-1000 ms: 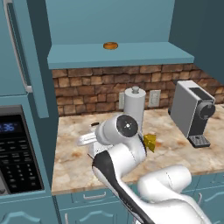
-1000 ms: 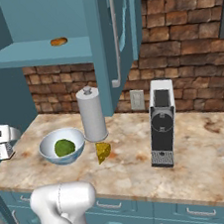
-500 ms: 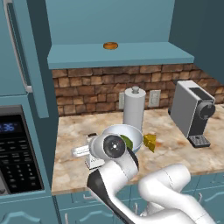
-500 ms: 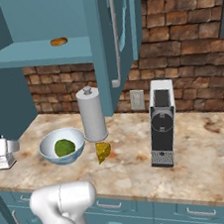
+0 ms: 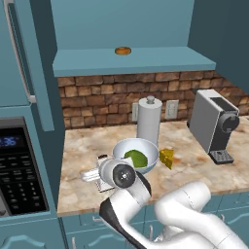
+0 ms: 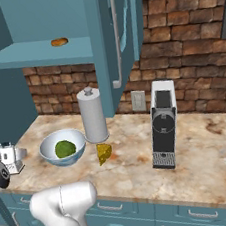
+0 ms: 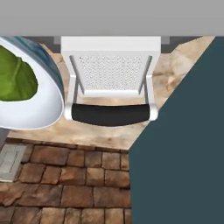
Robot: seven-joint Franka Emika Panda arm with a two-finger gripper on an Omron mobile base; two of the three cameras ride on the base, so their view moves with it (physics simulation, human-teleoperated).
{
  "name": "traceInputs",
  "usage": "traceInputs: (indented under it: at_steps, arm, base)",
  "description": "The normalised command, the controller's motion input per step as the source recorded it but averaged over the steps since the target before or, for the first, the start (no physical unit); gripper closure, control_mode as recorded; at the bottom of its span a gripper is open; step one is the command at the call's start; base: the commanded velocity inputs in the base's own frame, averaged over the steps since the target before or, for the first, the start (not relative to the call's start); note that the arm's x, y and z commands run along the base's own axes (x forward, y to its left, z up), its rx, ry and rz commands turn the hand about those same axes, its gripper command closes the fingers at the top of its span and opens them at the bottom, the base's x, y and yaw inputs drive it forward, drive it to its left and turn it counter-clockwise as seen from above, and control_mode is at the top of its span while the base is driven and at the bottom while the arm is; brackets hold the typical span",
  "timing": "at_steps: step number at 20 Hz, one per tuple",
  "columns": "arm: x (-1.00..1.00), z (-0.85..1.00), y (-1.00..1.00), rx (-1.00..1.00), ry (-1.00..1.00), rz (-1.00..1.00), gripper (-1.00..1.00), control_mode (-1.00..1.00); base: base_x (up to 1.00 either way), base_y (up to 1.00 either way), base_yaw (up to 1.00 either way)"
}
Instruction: Pick the cheese from the fridge and the cheese grater from the cabinet and place them next to the salad bowl.
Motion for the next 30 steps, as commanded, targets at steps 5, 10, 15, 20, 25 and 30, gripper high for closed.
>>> traceInputs:
  at_steps: [5, 10, 15, 20, 25, 30]
  arm:
    - [0.43, -0.23, 0.05, -0.02, 0.00, -0.08, 1.00, -1.00]
    - [0.35, -0.20, 0.10, 0.00, 0.00, -0.10, 1.00, -1.00]
    - [0.24, -0.20, 0.13, 0.00, -0.05, -0.08, 1.00, -1.00]
    - [0.10, -0.15, 0.05, 0.00, -0.07, -0.05, 1.00, -1.00]
    - [0.05, -0.16, 0.00, 0.00, -0.03, -0.01, 1.00, -1.00]
    - [0.04, -0.12, 0.00, 0.00, 0.00, -0.02, 1.00, -1.00]
  base:
    - [0.00, 0.00, 0.00]
    - [0.00, 0.00, 0.00]
    - [0.00, 0.00, 0.00]
    - [0.00, 0.00, 0.00]
    - [0.00, 0.00, 0.00]
    - [0.00, 0.00, 0.00]
